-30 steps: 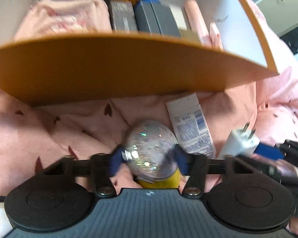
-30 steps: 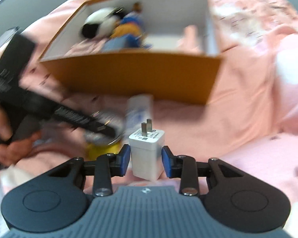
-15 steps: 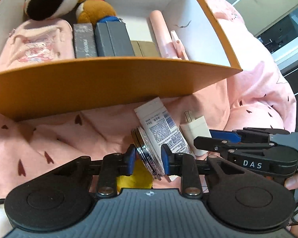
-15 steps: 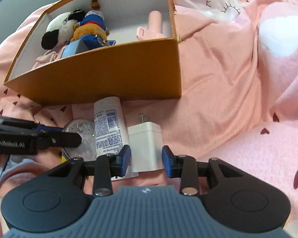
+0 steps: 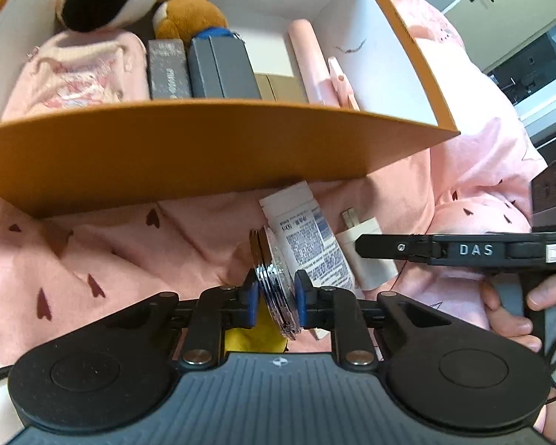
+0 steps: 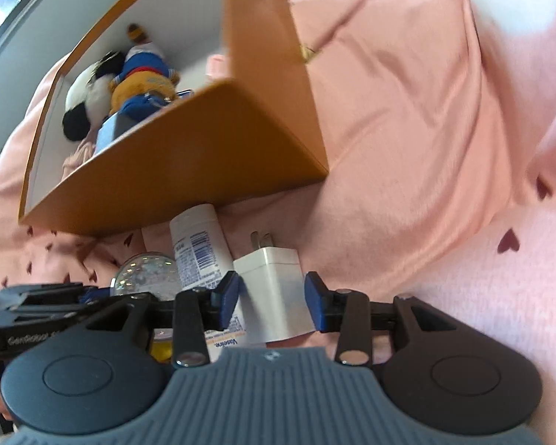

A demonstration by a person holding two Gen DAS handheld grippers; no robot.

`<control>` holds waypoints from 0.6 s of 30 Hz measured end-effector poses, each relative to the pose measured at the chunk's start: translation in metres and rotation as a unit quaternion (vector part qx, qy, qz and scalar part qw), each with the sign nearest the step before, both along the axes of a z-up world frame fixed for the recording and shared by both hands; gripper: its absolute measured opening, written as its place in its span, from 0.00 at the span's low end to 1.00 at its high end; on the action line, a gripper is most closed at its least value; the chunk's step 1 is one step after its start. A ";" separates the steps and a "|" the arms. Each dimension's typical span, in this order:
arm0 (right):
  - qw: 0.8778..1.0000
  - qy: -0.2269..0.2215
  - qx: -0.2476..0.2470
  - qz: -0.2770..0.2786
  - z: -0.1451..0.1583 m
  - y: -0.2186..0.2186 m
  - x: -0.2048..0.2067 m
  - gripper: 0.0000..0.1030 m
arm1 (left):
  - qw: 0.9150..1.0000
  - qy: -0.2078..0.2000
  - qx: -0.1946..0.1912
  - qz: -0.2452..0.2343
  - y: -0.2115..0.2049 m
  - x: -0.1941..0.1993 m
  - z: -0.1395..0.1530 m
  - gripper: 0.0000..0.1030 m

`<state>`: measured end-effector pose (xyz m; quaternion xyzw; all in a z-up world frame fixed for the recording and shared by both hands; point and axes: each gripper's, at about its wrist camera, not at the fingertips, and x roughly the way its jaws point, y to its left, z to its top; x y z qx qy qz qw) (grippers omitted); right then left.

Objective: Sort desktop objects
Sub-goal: 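Grasp the white charger plug with right tool while left tool lifts the glitter disc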

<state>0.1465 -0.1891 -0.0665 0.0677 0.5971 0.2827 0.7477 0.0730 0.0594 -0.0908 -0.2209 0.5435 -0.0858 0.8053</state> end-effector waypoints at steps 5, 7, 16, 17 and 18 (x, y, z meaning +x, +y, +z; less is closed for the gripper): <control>0.997 0.058 0.051 -0.021 -0.019 -0.009 0.009 0.43 | 1.000 -0.005 -0.007 0.010 0.009 -0.003 0.009 0.15; 0.996 0.070 0.058 -0.020 -0.022 -0.007 0.009 0.42 | 1.000 -0.006 -0.010 0.012 0.011 -0.004 0.012 0.15; 0.999 0.007 0.043 -0.003 0.012 0.003 -0.016 0.37 | 1.000 -0.019 -0.010 0.014 0.011 -0.005 0.025 0.15; 0.999 -0.008 0.040 0.005 0.020 0.005 -0.020 0.37 | 1.000 -0.024 -0.010 0.011 0.010 -0.005 0.029 0.15; 0.999 -0.023 0.040 0.014 0.030 0.007 -0.025 0.37 | 1.000 -0.028 -0.010 0.008 0.010 -0.005 0.033 0.15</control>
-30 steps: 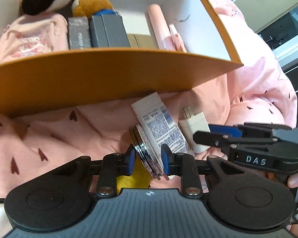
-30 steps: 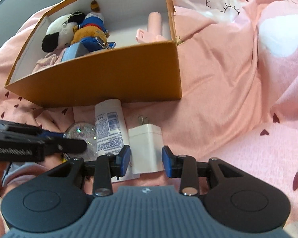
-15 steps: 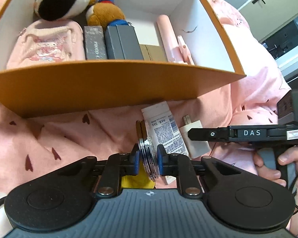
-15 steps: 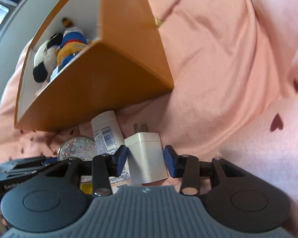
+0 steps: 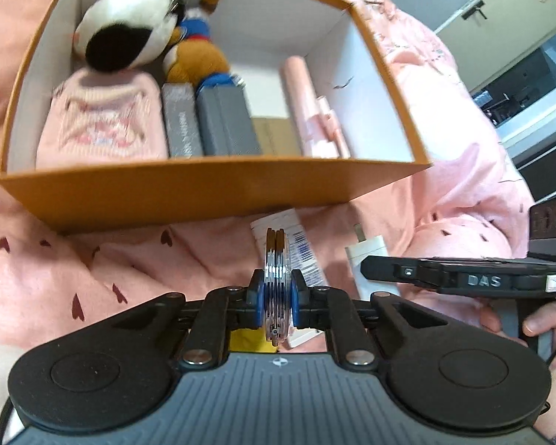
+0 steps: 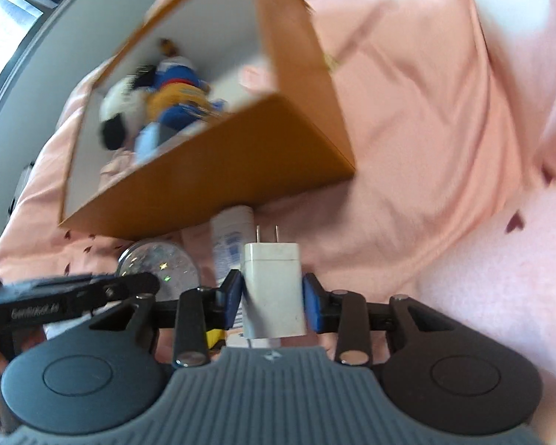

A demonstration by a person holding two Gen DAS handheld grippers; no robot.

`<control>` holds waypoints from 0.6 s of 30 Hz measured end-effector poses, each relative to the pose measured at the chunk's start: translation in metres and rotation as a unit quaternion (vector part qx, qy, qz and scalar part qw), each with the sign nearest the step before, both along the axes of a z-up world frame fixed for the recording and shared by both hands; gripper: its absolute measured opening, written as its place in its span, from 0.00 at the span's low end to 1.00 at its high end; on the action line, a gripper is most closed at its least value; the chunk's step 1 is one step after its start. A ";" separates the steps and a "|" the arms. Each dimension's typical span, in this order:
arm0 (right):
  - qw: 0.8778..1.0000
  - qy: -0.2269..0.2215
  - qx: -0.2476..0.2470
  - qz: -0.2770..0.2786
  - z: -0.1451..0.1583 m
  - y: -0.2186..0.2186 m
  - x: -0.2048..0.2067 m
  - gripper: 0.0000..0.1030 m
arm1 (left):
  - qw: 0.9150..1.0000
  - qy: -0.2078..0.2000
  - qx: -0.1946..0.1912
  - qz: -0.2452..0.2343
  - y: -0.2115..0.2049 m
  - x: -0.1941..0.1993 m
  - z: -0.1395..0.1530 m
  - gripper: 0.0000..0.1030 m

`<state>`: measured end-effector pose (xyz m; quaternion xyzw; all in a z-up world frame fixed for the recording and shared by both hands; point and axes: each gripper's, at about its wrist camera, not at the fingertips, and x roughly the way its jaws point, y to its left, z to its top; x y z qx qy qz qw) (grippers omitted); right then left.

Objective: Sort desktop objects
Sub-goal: 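Grasp the white charger plug with right tool while left tool lifts the glitter disc, then lower charger plug into orange box with right tool while left tool holds disc above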

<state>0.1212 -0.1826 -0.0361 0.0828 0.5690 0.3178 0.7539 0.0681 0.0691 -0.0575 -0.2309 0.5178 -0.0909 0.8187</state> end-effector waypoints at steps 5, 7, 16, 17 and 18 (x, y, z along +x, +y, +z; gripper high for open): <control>0.997 -0.045 0.051 0.025 0.051 -0.002 -0.009 0.37 | 0.999 -0.035 -0.022 -0.009 0.001 -0.004 0.032 0.15; 0.995 -0.060 0.070 0.025 0.068 0.001 -0.006 0.37 | 0.998 -0.051 -0.034 -0.005 0.004 -0.004 0.046 0.15; 0.993 -0.101 0.055 0.014 0.097 0.038 0.043 0.37 | 0.994 -0.099 -0.027 0.045 0.030 0.015 0.081 0.15; 0.994 -0.095 0.043 0.015 0.094 0.043 0.048 0.37 | 0.994 -0.099 -0.024 0.048 0.032 0.020 0.082 0.15; 0.995 -0.092 0.030 0.018 0.090 0.049 0.052 0.37 | 0.994 -0.098 -0.018 0.051 0.034 0.024 0.083 0.15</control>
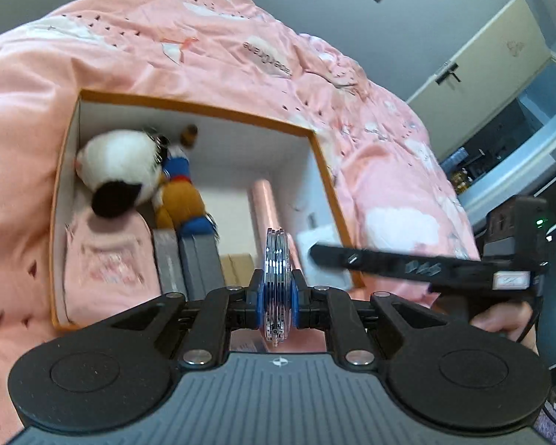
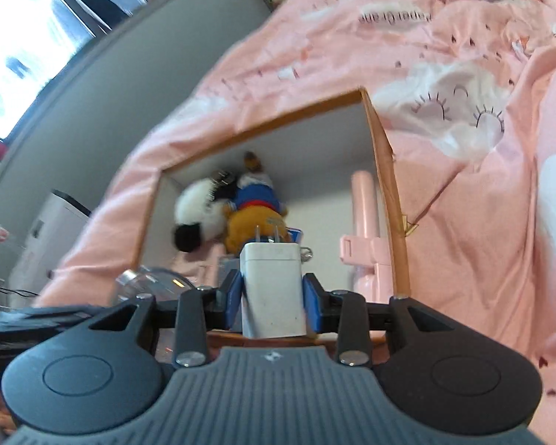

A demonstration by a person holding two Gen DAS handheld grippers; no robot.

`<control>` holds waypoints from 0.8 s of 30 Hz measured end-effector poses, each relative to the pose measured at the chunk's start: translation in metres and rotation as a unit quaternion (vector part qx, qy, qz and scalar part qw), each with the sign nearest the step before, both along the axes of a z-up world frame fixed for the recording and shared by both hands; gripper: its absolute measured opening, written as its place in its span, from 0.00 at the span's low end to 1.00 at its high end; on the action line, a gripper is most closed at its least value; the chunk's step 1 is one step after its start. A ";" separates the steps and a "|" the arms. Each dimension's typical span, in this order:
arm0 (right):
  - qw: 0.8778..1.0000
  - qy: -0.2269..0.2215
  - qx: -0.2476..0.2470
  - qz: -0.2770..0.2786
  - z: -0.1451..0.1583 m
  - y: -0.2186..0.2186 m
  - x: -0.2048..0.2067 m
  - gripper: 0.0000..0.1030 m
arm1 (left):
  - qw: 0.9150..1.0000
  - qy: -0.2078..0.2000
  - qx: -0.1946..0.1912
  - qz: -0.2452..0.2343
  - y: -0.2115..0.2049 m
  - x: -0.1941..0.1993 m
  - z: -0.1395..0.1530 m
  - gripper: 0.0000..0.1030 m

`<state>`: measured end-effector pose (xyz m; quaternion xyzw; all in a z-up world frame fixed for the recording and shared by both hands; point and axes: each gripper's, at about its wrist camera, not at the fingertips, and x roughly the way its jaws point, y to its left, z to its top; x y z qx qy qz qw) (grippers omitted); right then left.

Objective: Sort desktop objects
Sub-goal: 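Lower charger plug into orange box with right tool while left tool holds disc above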

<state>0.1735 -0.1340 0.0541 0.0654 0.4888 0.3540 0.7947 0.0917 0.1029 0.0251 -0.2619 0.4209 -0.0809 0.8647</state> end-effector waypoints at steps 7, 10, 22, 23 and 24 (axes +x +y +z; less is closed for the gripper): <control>0.996 0.001 -0.091 0.021 -0.034 0.033 0.020 0.37 | 1.000 0.004 0.019 0.011 0.010 0.020 -0.003 0.15; 0.992 0.004 -0.117 0.038 -0.040 0.044 0.021 0.37 | 1.000 0.008 0.018 0.010 0.012 0.026 -0.006 0.15; 0.983 0.027 -0.179 0.043 -0.053 0.060 0.026 0.35 | 1.000 0.011 0.013 0.004 0.016 0.035 -0.010 0.15; 0.983 0.032 -0.177 0.043 -0.054 0.059 0.028 0.35 | 1.000 0.010 0.013 0.004 0.017 0.035 -0.010 0.15; 0.983 0.038 -0.177 0.044 -0.054 0.058 0.030 0.35 | 1.000 0.011 0.013 0.006 0.018 0.035 -0.011 0.15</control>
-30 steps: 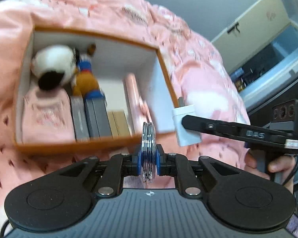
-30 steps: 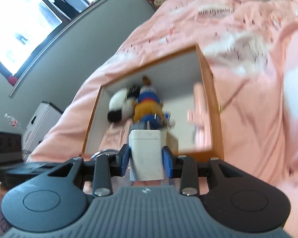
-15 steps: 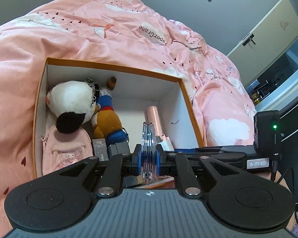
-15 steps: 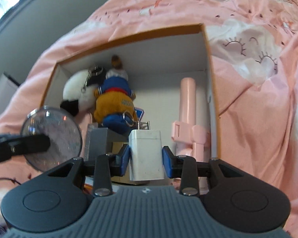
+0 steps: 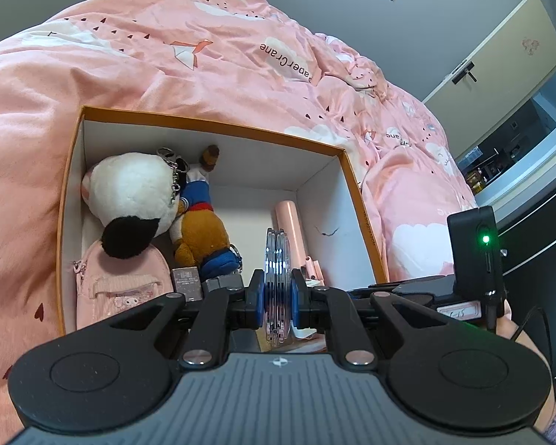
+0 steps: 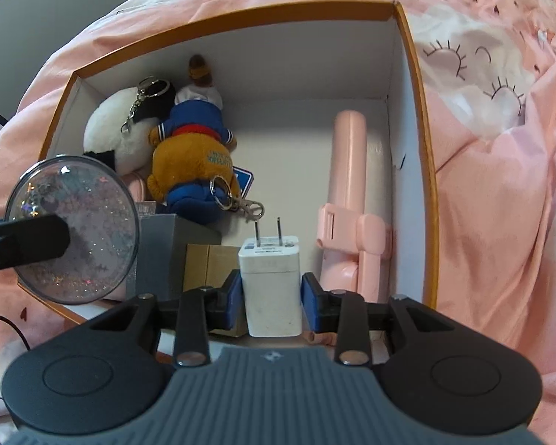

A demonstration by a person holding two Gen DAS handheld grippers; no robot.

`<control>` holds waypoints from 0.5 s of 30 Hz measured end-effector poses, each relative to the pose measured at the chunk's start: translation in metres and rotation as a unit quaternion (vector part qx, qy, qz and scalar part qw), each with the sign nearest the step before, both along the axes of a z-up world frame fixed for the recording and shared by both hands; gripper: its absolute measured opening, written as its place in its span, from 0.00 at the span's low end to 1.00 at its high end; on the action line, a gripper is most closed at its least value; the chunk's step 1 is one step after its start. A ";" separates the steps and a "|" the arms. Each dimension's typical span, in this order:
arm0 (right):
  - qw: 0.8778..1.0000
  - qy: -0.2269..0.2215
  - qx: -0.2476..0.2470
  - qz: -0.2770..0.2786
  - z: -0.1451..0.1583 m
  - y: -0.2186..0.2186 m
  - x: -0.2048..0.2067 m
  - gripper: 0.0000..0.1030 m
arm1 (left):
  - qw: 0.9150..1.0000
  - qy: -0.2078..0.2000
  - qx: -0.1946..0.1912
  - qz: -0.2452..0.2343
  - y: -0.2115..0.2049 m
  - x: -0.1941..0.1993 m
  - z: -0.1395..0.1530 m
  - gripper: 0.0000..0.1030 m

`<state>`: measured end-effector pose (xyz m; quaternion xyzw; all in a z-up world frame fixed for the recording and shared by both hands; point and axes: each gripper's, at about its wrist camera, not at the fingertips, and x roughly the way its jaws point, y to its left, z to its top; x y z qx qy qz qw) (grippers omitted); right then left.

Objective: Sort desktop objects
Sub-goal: 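Lower charger plug into orange box with right tool while left tool holds disc above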

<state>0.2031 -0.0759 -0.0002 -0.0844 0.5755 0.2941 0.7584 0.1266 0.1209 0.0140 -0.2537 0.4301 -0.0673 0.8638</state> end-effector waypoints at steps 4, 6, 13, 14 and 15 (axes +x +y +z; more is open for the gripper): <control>1.000 0.021 -0.011 0.004 -0.001 0.006 0.007 0.35 | 1.000 0.003 -0.001 0.001 0.002 0.002 -0.002 0.15; 0.999 0.033 -0.017 0.005 -0.001 0.008 0.011 0.35 | 1.000 0.002 -0.003 -0.002 0.001 0.002 -0.001 0.15; 0.999 0.040 -0.019 0.011 -0.002 0.010 0.013 0.37 | 1.000 0.006 0.007 -0.009 -0.001 0.009 -0.001 0.15; 0.999 0.040 -0.018 0.010 -0.002 0.010 0.012 0.37 | 1.000 0.006 0.010 -0.012 -0.002 0.010 -0.001 0.15; 0.999 0.038 -0.019 0.010 -0.002 0.010 0.012 0.37 | 1.000 0.007 0.014 -0.015 -0.004 0.012 -0.001 0.15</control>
